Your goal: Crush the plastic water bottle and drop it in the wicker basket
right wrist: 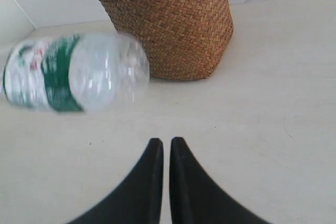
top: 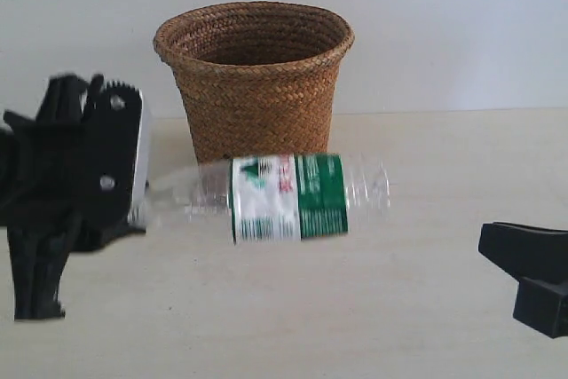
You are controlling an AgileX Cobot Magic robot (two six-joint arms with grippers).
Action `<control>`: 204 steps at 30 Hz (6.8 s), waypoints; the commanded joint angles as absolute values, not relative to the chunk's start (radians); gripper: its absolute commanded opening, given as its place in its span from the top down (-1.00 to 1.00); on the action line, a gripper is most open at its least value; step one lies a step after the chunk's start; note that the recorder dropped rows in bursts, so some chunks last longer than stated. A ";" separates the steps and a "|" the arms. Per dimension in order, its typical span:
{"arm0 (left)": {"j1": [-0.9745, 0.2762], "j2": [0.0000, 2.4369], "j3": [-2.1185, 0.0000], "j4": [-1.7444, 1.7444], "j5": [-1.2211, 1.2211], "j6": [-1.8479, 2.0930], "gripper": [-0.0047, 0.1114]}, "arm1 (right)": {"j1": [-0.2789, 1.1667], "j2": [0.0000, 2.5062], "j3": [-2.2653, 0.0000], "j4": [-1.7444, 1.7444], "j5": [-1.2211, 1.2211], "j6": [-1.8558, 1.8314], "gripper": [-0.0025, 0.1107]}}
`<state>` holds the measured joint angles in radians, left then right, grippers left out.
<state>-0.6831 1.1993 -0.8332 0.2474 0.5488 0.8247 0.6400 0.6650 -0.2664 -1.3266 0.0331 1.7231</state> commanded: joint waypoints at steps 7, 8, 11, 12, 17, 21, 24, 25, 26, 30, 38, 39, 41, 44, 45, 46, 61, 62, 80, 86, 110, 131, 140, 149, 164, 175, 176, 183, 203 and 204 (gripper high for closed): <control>-0.651 1.239 -1.009 0.376 0.558 0.660 0.85 | 0.638 0.662 -0.256 -1.331 0.027 1.720 0.94; -0.651 1.252 -1.003 0.301 0.637 0.713 0.85 | 0.638 0.662 -0.256 -1.331 0.027 1.720 0.94; -0.651 1.282 -0.984 0.148 0.768 0.812 0.85 | 0.638 0.662 -0.256 -1.331 0.027 1.720 0.94; -0.651 1.294 -0.976 0.082 0.805 0.852 0.85 | 0.638 0.662 -0.256 -1.331 0.027 1.720 0.94; -0.651 1.354 -0.953 -0.047 0.861 0.936 0.85 | 0.638 0.662 -0.256 -1.331 0.027 1.720 0.94; -0.651 1.375 -0.953 0.020 0.784 0.936 0.85 | 0.638 0.662 -0.256 -1.331 0.024 1.720 0.94; -0.649 1.375 -0.963 0.244 0.601 0.811 0.85 | 0.638 0.662 -0.256 -1.331 0.022 1.720 0.94; -0.649 1.375 -0.974 0.342 0.518 0.736 0.85 | 0.638 0.662 -0.256 -1.331 0.022 1.720 0.94; -0.647 1.375 -0.993 0.480 0.436 0.636 0.85 | 0.638 0.662 -0.256 -1.331 0.022 1.720 0.94; -0.626 1.381 -1.138 0.855 0.358 0.303 0.67 | 0.638 0.662 -0.256 -1.331 0.019 1.720 0.94; -0.626 1.442 -1.292 0.993 0.401 0.169 -0.61 | 0.638 0.662 -0.256 -1.331 -0.036 1.718 0.94; -0.626 1.454 -1.292 0.994 0.418 0.153 -0.62 | 0.638 0.662 -0.256 -1.331 -0.042 1.718 0.94; -0.626 1.475 -1.290 1.004 0.462 0.150 -0.62 | 0.638 0.662 -0.256 -1.331 -0.065 1.714 0.94; -0.626 1.502 -1.290 1.002 0.578 0.141 -0.62 | 0.638 0.662 -0.256 -1.331 -0.082 1.714 0.94; -0.628 1.508 -1.290 0.997 0.609 0.141 -0.62 | 0.638 0.662 -0.256 -1.331 -0.082 1.714 0.94; -0.628 1.510 -1.290 0.986 0.638 0.133 -0.62 | 0.638 0.662 -0.256 -1.331 -0.082 1.712 0.94; -0.628 1.447 -1.290 0.808 0.742 0.136 -0.62 | 0.638 0.662 -0.256 -1.343 -0.057 1.710 0.94; -0.628 1.445 -1.290 0.790 0.753 0.136 -0.60 | 0.638 0.662 -0.256 -1.343 -0.056 1.710 0.94; -0.678 1.400 -1.253 0.032 0.917 0.441 0.85 | 0.638 0.660 -0.256 -1.343 0.023 1.698 0.94; -0.796 1.299 -1.155 -0.174 0.924 0.491 0.85 | 0.638 0.650 -0.256 -1.343 0.026 1.692 0.94; -0.930 0.944 -0.874 -0.606 0.625 0.532 0.85 | 0.638 0.568 -0.256 -1.343 0.116 1.690 0.94; -0.604 0.611 -0.632 -0.731 0.089 0.629 0.85 | 0.638 0.568 -0.256 -1.343 0.120 1.690 0.94; -0.310 0.288 -0.333 -0.718 0.053 0.636 0.85 | 0.638 0.568 -0.256 -1.343 0.119 1.690 0.94; -0.084 0.012 -0.160 -0.714 0.030 0.636 0.85 | 0.638 0.568 -0.256 -1.343 0.121 1.690 0.94; -0.028 0.000 0.000 -0.585 0.000 0.595 0.85 | 0.638 0.568 -0.256 -1.343 0.119 1.690 0.94; -0.028 0.000 0.000 -0.122 0.333 -0.009 0.85 | 0.638 0.568 -0.256 -1.343 0.121 1.692 0.94; -0.028 0.000 0.000 -0.122 0.335 -0.007 0.85 | 0.638 0.568 -0.256 -1.343 0.121 1.692 0.94; -0.028 0.000 0.000 -0.122 0.335 -0.007 0.85 | 0.638 0.568 -0.256 -1.343 0.121 1.692 0.94; -0.028 0.000 0.000 -0.122 0.335 -0.007 0.85 | 0.496 0.366 -0.227 -1.351 0.050 1.635 0.94; -0.028 0.000 0.000 -0.122 0.335 -0.007 0.85 | 0.455 0.308 -0.205 -1.351 0.034 1.632 0.94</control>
